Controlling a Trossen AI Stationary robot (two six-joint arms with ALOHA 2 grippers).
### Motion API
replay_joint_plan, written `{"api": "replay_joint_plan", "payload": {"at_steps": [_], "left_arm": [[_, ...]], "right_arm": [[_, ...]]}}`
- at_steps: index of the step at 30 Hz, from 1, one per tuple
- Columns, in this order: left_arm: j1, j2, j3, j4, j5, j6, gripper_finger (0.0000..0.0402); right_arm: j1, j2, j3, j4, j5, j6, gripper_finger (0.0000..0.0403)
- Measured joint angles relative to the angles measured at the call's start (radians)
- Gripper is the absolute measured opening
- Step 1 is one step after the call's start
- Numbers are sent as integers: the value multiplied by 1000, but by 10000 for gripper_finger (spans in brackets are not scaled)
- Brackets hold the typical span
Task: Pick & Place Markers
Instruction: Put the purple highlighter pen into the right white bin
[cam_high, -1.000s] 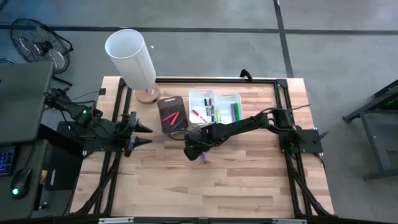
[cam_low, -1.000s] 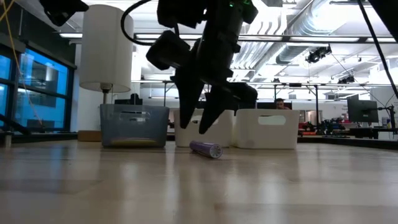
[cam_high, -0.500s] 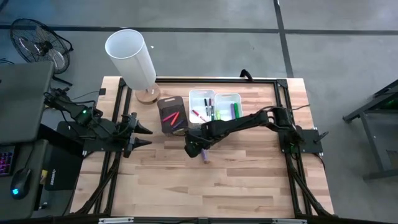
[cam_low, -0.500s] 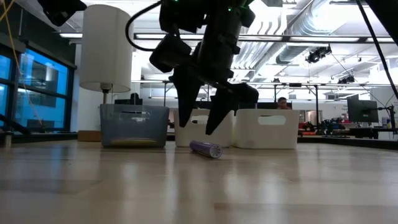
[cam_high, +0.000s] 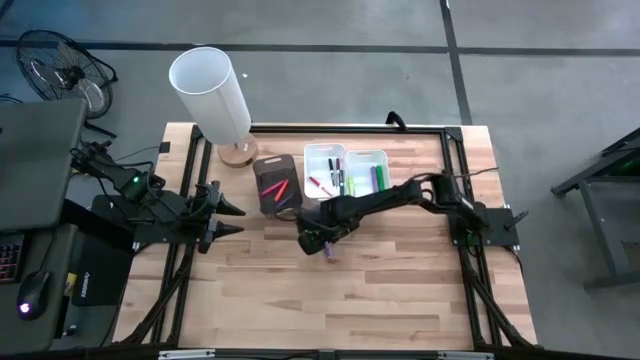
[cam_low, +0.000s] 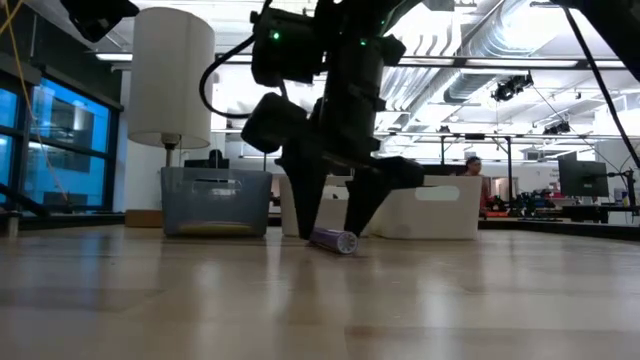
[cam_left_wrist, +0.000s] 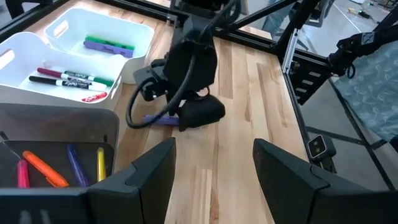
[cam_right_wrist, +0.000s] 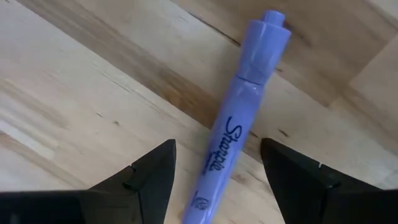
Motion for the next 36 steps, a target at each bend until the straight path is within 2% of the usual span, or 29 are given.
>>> {"api": "replay_joint_plan", "payload": {"at_steps": [3,8,11,19,26,36], "left_arm": [[0,0,0,0,0,-1,211],[0,0,0,-2,0,-3,211],[0,0,0,-4,0,-3,211],[0,0,0,-5,0,-4,211],[0,0,0,-9,7,-7,211],[0,0,0,-12,7,-7,211]], "right_arm": [[19,9,1,-6,42,12,229],[57,11,1,-43,180,15,227],[75,14,0,-62,217,6,220],[101,74,5,-43,183,-16,192],[120,73,3,-51,243,40,177],[120,71,3,-56,230,62,135]]}}
